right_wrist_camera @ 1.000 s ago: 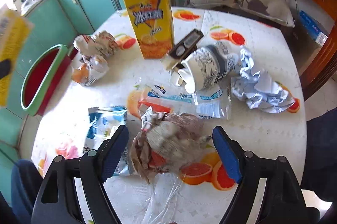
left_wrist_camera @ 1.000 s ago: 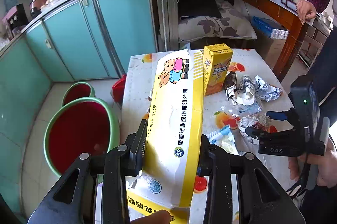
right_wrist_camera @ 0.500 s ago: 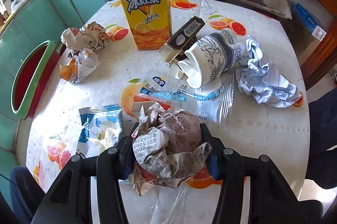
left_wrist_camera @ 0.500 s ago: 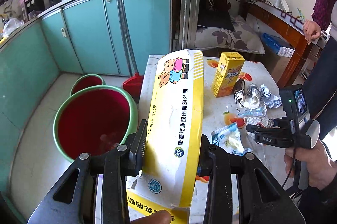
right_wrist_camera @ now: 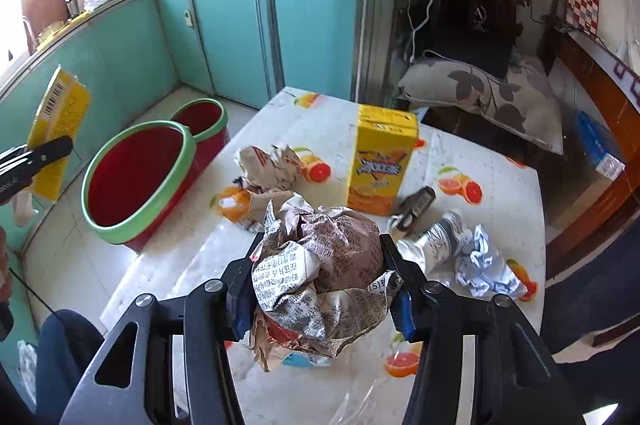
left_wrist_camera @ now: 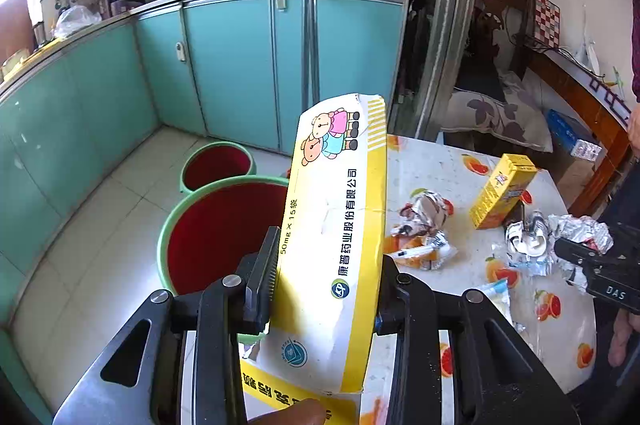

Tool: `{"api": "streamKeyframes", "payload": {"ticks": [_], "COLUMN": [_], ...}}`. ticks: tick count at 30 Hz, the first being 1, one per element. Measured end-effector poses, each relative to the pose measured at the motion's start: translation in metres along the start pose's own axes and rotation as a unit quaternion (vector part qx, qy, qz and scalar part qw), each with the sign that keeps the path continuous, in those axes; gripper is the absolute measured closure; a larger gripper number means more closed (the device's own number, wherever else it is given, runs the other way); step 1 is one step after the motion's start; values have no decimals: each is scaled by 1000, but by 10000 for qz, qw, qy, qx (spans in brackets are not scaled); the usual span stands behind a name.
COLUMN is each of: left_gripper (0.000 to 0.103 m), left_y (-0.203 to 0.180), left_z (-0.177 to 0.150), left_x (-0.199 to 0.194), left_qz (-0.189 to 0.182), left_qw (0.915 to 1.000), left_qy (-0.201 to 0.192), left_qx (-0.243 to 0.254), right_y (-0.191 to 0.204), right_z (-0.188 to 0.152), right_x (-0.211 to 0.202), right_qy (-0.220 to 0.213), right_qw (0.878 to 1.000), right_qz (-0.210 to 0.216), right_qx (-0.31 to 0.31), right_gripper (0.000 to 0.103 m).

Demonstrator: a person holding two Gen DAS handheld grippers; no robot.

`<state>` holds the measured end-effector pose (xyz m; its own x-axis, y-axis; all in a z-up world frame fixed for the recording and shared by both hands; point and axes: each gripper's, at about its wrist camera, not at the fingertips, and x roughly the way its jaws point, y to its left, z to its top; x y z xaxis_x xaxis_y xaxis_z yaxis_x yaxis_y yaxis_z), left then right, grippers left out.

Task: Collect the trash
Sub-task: 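Carry both items over the red bucket and open the left then right tool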

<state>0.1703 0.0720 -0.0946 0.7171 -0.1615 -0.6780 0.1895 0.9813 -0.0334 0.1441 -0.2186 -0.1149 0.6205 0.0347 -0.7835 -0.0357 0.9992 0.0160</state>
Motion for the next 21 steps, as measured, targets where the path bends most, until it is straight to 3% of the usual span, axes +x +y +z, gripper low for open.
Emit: {"api": "streamKeyframes", "payload": {"ticks": [14,17,21], "left_gripper": [67,29,27], "left_y": [63,67,75], "left_z": [13,13,13], "left_x": [64,74,76], "left_qz": [185,240,297], "left_qw": [9976,9969,9958], "left_qy": [368,415,440], "left_qx": [-548,-622,-743], "right_y": [73,80,89], "right_z": [49,54,62], "right_x": [-5,-7,-6], "right_qy": [-417,-468,-512], "right_qw": [9973,9966,9957], "right_qz": [439,466,513], "right_qx": [-419,-492,-578], "right_gripper": [52,52,52]}}
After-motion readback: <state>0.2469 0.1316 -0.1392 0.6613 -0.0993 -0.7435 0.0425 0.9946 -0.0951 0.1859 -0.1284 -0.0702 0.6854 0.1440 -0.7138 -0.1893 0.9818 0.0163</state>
